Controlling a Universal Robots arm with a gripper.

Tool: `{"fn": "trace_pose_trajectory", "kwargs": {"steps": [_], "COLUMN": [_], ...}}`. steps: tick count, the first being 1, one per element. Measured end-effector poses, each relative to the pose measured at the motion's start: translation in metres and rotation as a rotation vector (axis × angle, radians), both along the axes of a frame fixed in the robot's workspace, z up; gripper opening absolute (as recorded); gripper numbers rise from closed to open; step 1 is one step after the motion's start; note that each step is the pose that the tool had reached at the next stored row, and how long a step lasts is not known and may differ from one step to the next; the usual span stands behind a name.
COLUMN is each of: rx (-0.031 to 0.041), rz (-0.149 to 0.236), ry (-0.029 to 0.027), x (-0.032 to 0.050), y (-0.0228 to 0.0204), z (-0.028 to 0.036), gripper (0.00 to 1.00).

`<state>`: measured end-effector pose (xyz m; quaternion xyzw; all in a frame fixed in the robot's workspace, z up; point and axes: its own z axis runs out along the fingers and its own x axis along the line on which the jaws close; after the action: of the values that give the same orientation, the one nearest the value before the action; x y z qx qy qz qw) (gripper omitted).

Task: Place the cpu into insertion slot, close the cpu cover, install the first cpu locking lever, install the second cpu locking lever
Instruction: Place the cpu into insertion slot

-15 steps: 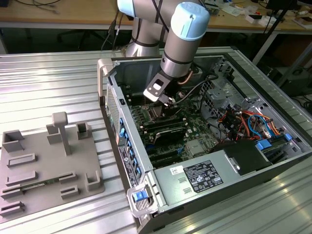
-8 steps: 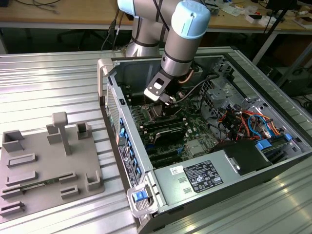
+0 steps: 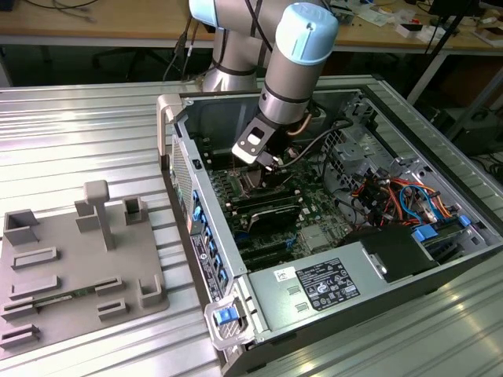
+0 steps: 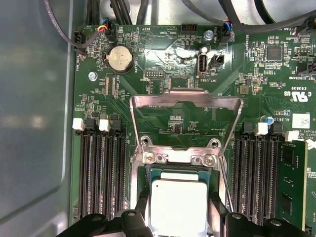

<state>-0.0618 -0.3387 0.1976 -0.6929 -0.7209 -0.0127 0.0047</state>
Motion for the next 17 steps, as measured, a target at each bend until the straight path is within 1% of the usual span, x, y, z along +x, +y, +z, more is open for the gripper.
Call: {"fn": "trace_pose_trajectory", "kwargs": {"steps": [5,12,14,15,17], "rx": [0.0014,0.0017,0.0033,0.0026,0.0018], "rz": [0.000,0.000,0.000,0.000,0.000], "ry": [-0.0001,-0.0002,-0.0007,-0.0010,-0.0002], "x": [-0.0002,-0.0002,-0.0001,-0.0001,-0.0002], "y": [0.0000,0.0001,0.0004,0.0003,0.0001], "z": [-0.0014,-0.0018,-0.0023,-0.0023,-0.0020], "gripper": [0.56,0.56,0.57,0.63,0.63]}}
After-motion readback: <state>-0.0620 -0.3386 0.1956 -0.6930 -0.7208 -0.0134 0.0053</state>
